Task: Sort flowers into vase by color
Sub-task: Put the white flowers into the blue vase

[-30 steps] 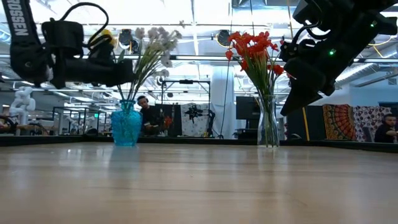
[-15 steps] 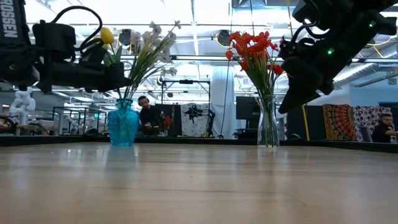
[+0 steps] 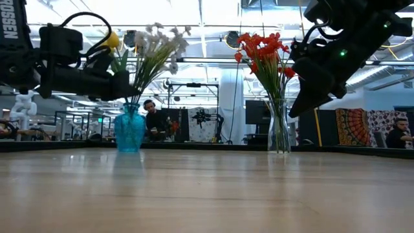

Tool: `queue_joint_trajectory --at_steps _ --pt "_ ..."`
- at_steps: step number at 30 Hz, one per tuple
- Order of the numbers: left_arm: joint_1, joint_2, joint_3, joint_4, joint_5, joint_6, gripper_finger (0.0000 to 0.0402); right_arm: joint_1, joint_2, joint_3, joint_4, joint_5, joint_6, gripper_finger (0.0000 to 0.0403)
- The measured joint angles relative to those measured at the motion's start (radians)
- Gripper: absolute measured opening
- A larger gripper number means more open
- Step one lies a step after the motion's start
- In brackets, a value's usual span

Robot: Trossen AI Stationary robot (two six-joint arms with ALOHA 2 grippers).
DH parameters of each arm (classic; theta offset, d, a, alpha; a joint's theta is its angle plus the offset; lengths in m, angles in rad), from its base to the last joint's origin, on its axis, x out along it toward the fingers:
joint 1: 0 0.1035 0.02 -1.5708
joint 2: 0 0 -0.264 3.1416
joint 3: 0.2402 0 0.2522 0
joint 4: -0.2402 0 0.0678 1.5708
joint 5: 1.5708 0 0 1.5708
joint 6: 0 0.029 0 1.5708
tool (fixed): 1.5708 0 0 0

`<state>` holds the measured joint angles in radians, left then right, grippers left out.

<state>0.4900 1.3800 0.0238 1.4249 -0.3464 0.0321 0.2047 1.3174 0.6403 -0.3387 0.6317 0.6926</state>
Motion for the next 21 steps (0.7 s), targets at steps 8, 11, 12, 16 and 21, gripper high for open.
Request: queue_joint_trajectory --at_steps 8,11,12,16,21 --pt "-0.002 0.0 0.0 -0.014 -0.01 0.0 0.0142 0.0 0.0 0.0 0.023 -0.001 -0.001 0.0031" --pt "-0.015 0.0 0.0 -0.017 -0.023 0.0 0.0149 0.0 0.0 0.0 0.023 -0.001 0.001 0.0031" --pt "-0.023 0.0 0.0 -0.017 -0.028 0.0 0.0149 0.0 0.0 0.0 0.023 -0.001 0.001 0.0031" --pt "-0.055 0.0 0.0 -0.015 -0.077 0.001 0.015 0.0 0.0 0.0 0.024 -0.001 0.002 0.0031" --pt "-0.096 -0.009 0.0 0.013 -0.168 0.069 0.015 0.0 0.0 0.0 0.024 -0.001 0.002 0.0031"
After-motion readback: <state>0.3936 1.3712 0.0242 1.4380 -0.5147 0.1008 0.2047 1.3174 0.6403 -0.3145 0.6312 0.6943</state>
